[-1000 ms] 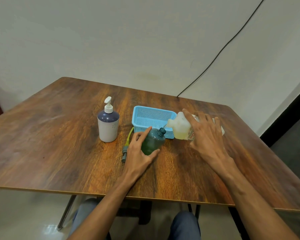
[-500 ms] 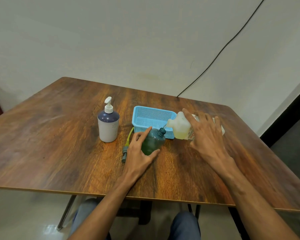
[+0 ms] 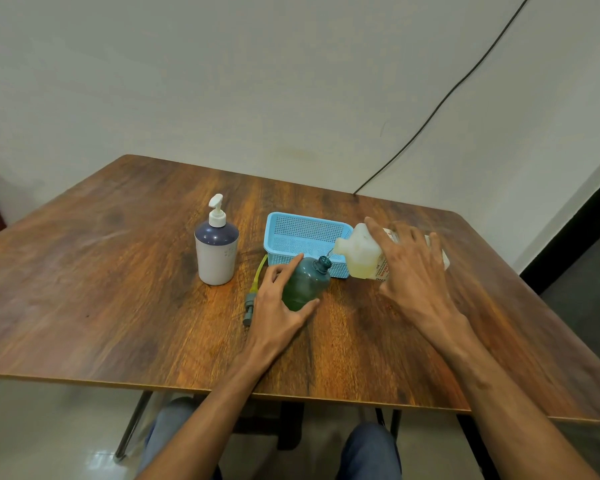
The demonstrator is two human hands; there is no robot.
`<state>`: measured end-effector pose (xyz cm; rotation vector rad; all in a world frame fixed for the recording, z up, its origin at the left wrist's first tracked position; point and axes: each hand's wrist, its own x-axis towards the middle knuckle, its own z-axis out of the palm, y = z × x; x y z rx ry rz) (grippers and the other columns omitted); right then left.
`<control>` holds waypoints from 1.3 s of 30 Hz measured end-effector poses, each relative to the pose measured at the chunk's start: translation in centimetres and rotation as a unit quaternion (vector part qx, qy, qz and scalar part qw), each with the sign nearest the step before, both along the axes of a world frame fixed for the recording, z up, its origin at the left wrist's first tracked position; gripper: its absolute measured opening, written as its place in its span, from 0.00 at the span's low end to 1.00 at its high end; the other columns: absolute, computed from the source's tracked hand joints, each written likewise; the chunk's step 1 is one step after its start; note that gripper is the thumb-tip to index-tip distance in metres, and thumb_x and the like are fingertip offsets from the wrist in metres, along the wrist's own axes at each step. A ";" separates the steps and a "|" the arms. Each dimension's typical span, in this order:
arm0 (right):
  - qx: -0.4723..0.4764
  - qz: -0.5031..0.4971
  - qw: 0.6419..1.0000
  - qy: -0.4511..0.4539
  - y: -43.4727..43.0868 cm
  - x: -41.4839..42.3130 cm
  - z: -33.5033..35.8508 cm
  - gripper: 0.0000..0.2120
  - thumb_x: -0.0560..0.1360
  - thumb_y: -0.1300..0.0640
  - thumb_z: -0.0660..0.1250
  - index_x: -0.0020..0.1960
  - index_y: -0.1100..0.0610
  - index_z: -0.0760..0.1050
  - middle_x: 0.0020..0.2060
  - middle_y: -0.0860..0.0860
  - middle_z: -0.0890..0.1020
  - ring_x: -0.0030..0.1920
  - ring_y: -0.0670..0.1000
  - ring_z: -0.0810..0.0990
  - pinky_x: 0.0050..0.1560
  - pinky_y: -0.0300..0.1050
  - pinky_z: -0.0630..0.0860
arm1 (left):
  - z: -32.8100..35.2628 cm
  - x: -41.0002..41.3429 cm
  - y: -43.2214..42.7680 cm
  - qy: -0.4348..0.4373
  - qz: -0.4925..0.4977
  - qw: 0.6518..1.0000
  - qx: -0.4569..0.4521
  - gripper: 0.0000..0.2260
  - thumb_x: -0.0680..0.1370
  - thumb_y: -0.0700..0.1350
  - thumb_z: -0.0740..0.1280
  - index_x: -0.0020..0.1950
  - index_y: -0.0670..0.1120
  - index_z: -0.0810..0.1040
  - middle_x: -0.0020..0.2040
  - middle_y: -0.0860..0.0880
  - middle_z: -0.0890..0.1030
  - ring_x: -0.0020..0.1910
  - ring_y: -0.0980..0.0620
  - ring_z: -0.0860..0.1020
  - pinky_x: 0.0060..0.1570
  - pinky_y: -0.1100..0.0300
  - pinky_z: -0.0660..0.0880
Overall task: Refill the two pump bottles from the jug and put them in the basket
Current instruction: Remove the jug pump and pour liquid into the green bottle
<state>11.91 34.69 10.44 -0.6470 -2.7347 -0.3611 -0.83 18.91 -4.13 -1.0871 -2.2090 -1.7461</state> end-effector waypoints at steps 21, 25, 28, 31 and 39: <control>0.011 -0.002 1.000 0.011 0.1 0.0 -0.1 0.53 0.65 0.57 0.80 0.81 0.47 0.54 0.71 0.58 0.69 0.71 0.61 0.68 0.73 0.68 0.60 | 0.2 0.1 -0.1 -0.001 -0.001 1.000 -0.006 0.38 0.72 0.49 0.80 0.79 0.53 0.67 0.65 0.51 0.73 0.63 0.58 0.71 0.60 0.80 0.65; 0.015 -0.003 1.000 0.009 0.1 0.0 -0.1 0.53 0.65 0.57 0.80 0.81 0.47 0.54 0.71 0.58 0.70 0.70 0.62 0.68 0.72 0.68 0.61 | 0.2 0.1 -0.1 -0.002 0.000 1.000 -0.005 0.38 0.72 0.49 0.80 0.79 0.53 0.68 0.65 0.51 0.73 0.63 0.58 0.71 0.60 0.80 0.65; 0.014 -0.003 1.000 0.007 0.0 0.0 -0.1 0.52 0.65 0.57 0.80 0.81 0.47 0.54 0.71 0.58 0.69 0.71 0.61 0.68 0.72 0.68 0.61 | 0.3 0.1 -0.1 -0.001 0.003 1.000 -0.006 0.38 0.72 0.49 0.80 0.79 0.53 0.68 0.65 0.51 0.73 0.63 0.57 0.72 0.60 0.80 0.65; 0.014 -0.001 1.000 0.007 -0.1 -0.1 -0.1 0.52 0.65 0.57 0.80 0.81 0.47 0.54 0.71 0.58 0.69 0.70 0.62 0.68 0.72 0.67 0.61 | 0.3 0.1 -0.1 -0.001 0.003 1.000 -0.005 0.38 0.72 0.49 0.80 0.79 0.53 0.68 0.64 0.51 0.73 0.63 0.57 0.72 0.59 0.79 0.66; 0.018 0.000 1.000 0.001 0.1 -0.1 -0.4 0.53 0.65 0.56 0.80 0.81 0.47 0.53 0.72 0.58 0.69 0.71 0.61 0.68 0.72 0.68 0.60 | 0.4 0.2 -0.2 0.000 0.001 1.000 -0.006 0.38 0.72 0.48 0.80 0.79 0.52 0.68 0.64 0.50 0.73 0.61 0.60 0.70 0.59 0.80 0.64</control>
